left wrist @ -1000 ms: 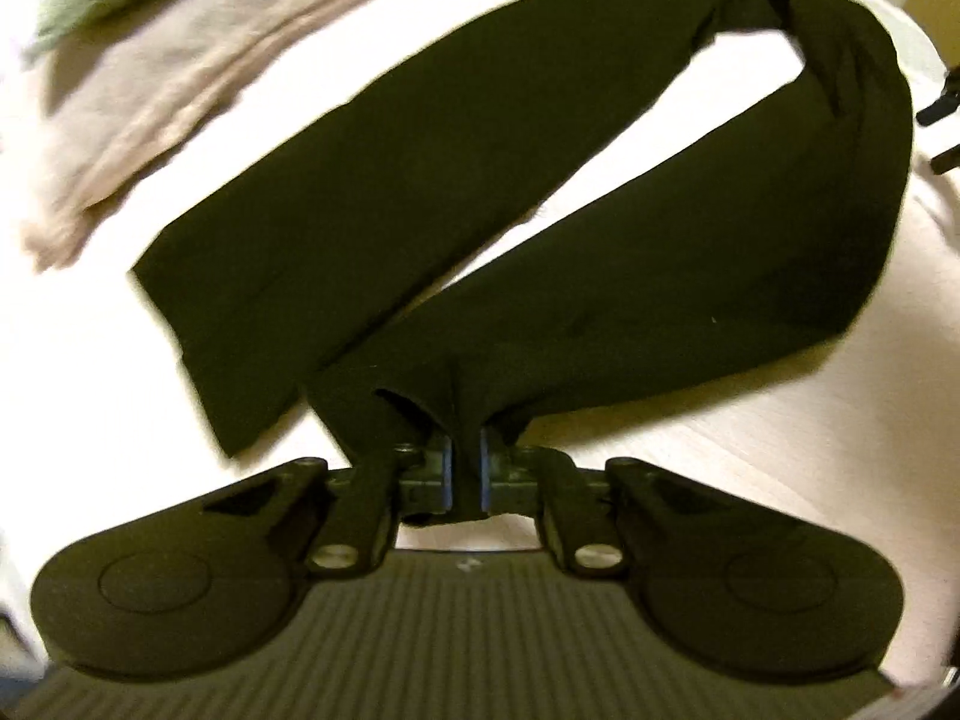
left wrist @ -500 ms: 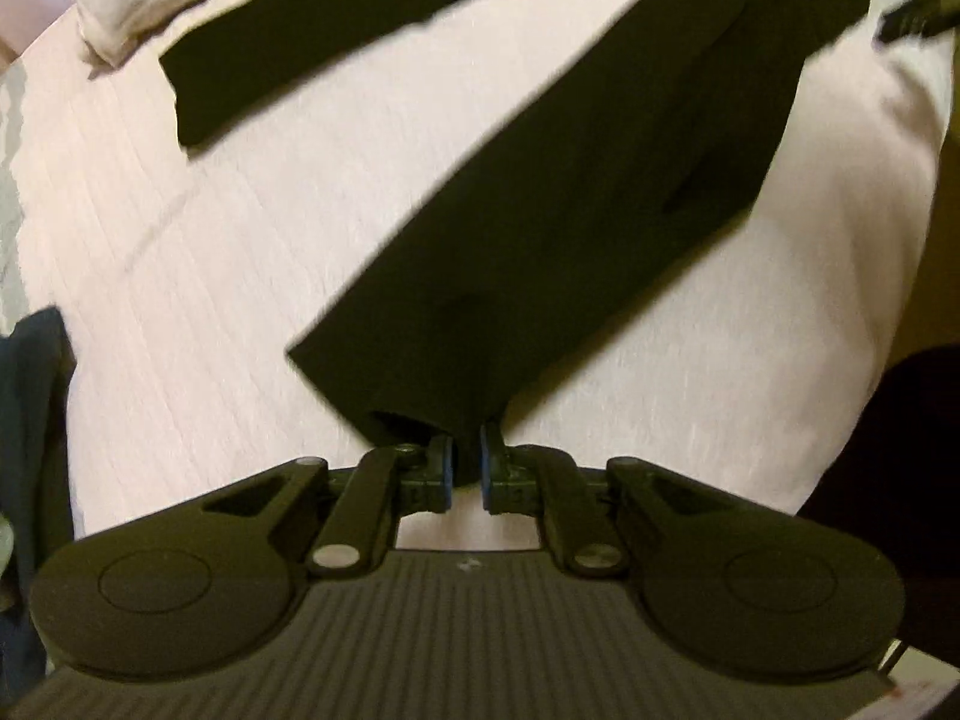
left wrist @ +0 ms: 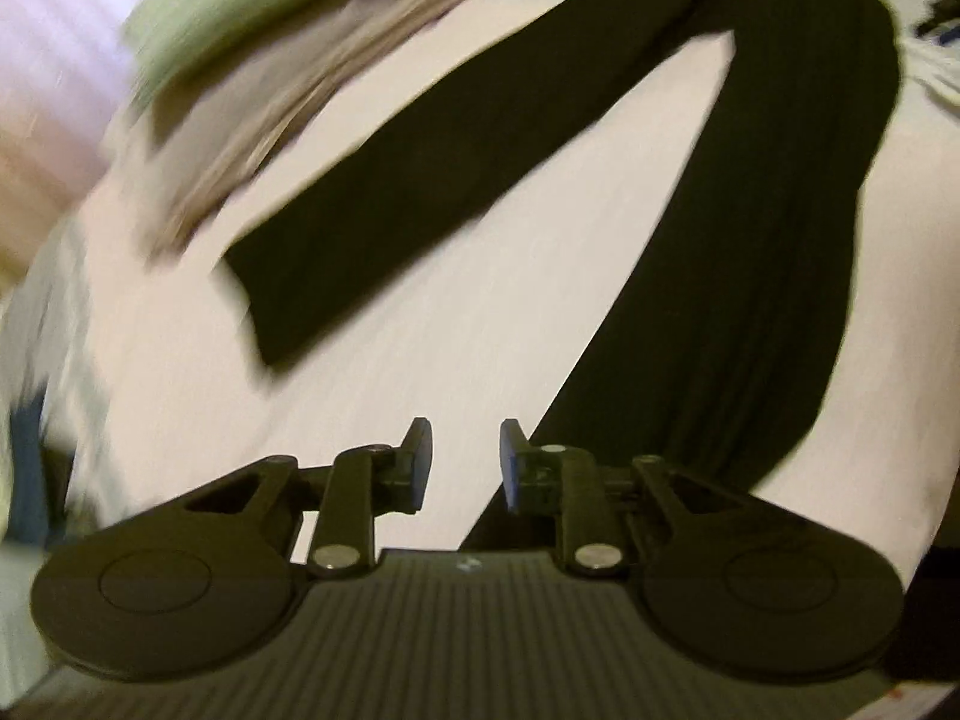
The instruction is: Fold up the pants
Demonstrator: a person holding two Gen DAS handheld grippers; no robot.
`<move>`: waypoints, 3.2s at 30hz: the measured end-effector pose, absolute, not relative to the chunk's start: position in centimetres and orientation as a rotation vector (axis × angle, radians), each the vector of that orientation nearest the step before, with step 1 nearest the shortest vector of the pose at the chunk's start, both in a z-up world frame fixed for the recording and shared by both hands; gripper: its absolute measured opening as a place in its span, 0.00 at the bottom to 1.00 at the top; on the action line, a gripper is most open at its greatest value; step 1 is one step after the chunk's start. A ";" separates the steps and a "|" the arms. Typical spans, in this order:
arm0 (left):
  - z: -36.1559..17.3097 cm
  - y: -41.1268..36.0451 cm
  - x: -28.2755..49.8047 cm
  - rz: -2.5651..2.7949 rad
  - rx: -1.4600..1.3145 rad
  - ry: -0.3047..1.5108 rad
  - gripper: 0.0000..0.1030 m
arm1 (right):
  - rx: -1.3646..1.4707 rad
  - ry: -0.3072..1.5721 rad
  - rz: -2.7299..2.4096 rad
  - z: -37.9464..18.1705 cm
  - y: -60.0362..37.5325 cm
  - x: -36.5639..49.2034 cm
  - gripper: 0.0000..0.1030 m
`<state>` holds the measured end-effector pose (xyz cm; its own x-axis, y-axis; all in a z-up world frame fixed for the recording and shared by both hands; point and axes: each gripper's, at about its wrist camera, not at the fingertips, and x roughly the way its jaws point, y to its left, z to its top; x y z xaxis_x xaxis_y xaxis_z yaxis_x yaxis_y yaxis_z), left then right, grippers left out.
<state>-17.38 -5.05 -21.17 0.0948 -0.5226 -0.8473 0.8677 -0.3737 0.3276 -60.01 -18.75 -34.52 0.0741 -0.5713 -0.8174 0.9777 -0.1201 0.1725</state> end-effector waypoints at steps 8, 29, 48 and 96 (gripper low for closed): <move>-25.4 -11.0 -38.5 -1.893 1.171 0.391 0.25 | 1.036 0.569 -1.389 -37.1 -29.7 -69.4 0.54; -31.5 -12.5 -60.5 -2.082 1.362 0.351 0.00 | 1.259 0.589 -1.180 -40.0 -32.5 -79.8 0.07; -28.0 -3.8 -39.9 -1.454 1.138 0.598 0.28 | 0.539 0.843 -0.835 -32.3 -24.6 -57.7 0.47; -36.4 -2.3 0.2 -1.522 1.084 0.789 0.43 | -0.063 1.225 0.023 -44.4 -20.4 -22.5 0.53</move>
